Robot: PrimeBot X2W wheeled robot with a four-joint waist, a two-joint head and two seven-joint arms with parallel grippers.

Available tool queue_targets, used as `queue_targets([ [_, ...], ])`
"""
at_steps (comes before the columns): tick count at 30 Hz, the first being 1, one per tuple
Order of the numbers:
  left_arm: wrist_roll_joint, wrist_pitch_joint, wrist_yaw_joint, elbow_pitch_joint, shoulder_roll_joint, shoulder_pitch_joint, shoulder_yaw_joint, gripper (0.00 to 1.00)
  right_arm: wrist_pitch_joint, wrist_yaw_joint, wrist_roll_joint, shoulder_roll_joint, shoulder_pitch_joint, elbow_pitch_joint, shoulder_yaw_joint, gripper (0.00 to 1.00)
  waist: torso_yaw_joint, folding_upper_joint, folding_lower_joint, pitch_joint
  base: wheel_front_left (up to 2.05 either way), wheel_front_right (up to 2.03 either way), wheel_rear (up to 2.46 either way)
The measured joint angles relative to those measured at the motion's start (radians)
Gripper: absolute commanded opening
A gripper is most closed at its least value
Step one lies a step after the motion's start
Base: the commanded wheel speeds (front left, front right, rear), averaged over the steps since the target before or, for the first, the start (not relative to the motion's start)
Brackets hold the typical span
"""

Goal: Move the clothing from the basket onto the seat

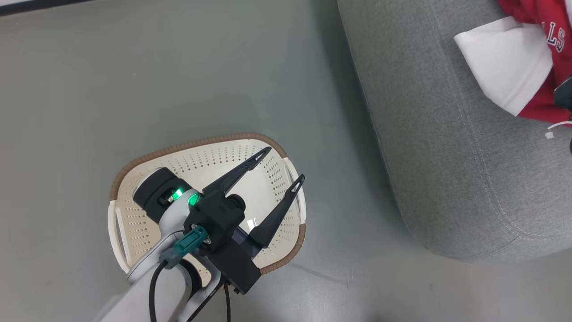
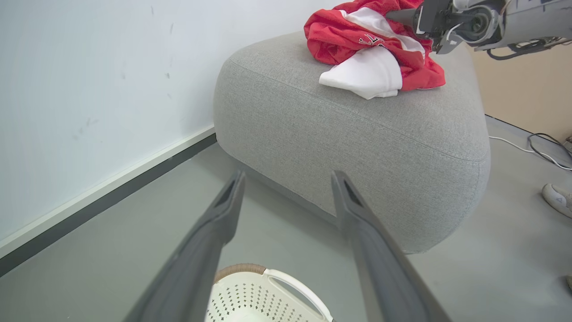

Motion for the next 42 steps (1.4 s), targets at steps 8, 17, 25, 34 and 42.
queue_targets([
  [8, -0.003, -0.025, 0.0, 0.039, -0.015, 0.0, 0.002, 1.0, 0.0, 0.022, -0.01, 0.026, 0.037, 0.025, 0.012, 1.0, -0.007, 0.0, 0.0, -0.046, 0.0, 0.0, 0.0],
  [17, -0.035, -0.06, 0.009, 0.076, -0.038, 0.017, 0.011, 1.0, 0.0, 0.04, -0.012, 0.058, 0.121, 0.02, 0.022, 1.0, -0.014, -0.0001, -0.0001, -0.114, 0.0, 0.0, 0.0],
  [25, -0.049, -0.088, 0.035, 0.124, -0.053, 0.046, 0.031, 1.0, 0.0, 0.043, -0.037, 0.084, 0.219, -0.049, 0.035, 1.0, -0.009, 0.0, -0.0001, -0.182, 0.0, 0.0, 0.0],
  [34, -0.063, -0.121, 0.064, 0.162, -0.063, 0.092, 0.059, 1.0, 0.0, 0.034, -0.086, 0.091, 0.331, -0.213, 0.039, 1.0, 0.025, -0.0001, -0.0002, -0.261, 0.0, 0.0, 0.0],
  [42, -0.117, -0.159, 0.123, 0.189, -0.064, 0.154, 0.139, 1.0, 0.0, 0.017, -0.119, 0.109, 0.427, -0.36, 0.043, 1.0, 0.074, 0.0, -0.0002, -0.324, 0.0, 0.0, 0.0],
])
